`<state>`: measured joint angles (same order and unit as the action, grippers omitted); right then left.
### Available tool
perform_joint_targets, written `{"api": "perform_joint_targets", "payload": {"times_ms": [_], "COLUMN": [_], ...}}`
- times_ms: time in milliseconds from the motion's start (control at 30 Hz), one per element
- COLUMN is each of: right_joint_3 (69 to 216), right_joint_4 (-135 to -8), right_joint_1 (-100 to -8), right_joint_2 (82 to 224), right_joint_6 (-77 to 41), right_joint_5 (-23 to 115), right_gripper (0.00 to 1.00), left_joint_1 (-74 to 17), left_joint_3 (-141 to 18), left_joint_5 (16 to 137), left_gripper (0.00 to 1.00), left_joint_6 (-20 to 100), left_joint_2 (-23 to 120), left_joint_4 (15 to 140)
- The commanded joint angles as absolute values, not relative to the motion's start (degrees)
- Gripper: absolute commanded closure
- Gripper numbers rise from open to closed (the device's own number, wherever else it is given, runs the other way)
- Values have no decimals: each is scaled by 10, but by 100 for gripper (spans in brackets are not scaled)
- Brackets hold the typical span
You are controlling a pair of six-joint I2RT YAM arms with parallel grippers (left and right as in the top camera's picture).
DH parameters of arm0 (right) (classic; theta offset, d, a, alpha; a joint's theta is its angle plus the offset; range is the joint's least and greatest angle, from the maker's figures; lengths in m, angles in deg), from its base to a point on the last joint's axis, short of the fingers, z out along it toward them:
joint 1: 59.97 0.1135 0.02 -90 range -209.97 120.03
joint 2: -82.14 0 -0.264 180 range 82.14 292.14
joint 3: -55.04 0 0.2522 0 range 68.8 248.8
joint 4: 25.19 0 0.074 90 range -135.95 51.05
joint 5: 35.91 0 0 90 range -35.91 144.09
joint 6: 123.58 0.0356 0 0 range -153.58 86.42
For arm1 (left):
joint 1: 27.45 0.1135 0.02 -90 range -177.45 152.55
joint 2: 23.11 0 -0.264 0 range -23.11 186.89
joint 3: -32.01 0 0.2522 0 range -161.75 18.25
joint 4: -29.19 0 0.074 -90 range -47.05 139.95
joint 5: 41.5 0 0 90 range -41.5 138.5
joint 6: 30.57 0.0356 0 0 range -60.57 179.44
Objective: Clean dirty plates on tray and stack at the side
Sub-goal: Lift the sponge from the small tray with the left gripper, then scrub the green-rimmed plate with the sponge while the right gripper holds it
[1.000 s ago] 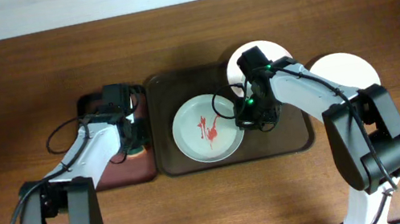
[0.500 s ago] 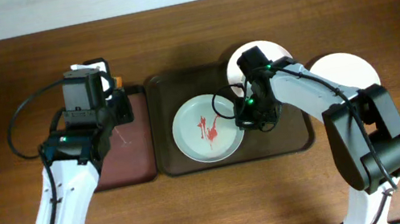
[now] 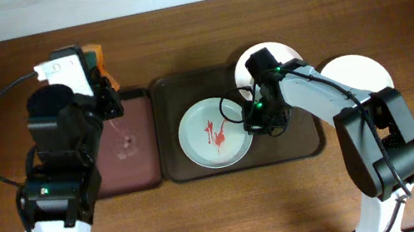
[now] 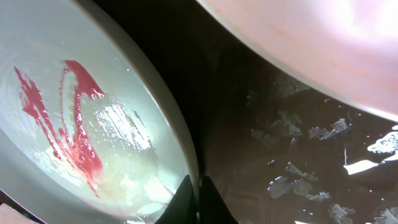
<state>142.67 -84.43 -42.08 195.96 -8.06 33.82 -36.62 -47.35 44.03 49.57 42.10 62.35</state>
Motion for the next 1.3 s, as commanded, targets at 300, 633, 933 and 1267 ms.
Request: {"api": "perform_joint_targets", "payload": {"times_ms": [300, 633, 933, 1267], "right_joint_3": [1430, 1430, 1430, 1430], "right_joint_4": [-846, -846, -846, -846], "right_joint_1": [-418, -418, -418, -418], "right_joint_2": [1950, 1950, 1950, 1950], "right_joint_6": [-78, -78, -79, -78], "right_joint_5": [337, 337, 337, 337], "right_gripper": [96, 96, 96, 96], "left_joint_1": [-362, -362, -362, -362], "left_joint_3": [-487, -487, -486, -486], "left_joint_5": [446, 446, 446, 446], "left_gripper": [100, 100, 100, 100], "left_joint_6": [505, 505, 505, 505], "left_joint_2": [342, 342, 455, 768], "left_joint_4": [569, 569, 710, 836]}}
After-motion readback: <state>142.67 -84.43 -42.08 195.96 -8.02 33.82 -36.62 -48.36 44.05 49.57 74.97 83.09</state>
